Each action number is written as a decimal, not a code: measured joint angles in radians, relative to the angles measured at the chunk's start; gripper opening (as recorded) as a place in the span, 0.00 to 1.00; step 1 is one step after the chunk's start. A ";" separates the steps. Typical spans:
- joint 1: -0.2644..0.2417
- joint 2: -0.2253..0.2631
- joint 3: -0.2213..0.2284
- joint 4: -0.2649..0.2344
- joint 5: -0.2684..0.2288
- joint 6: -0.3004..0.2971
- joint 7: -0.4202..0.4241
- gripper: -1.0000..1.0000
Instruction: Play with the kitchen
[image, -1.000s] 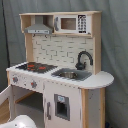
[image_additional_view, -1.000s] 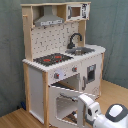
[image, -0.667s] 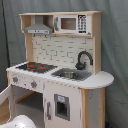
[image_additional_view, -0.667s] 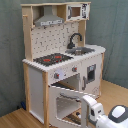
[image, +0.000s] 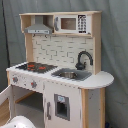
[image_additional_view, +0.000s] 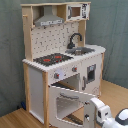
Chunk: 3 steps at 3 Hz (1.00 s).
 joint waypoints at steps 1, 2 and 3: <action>-0.009 0.000 0.011 -0.009 0.029 -0.050 -0.001 1.00; -0.010 0.000 0.011 -0.010 0.029 -0.050 -0.001 0.00; -0.059 0.004 0.010 -0.056 0.029 -0.050 -0.001 0.00</action>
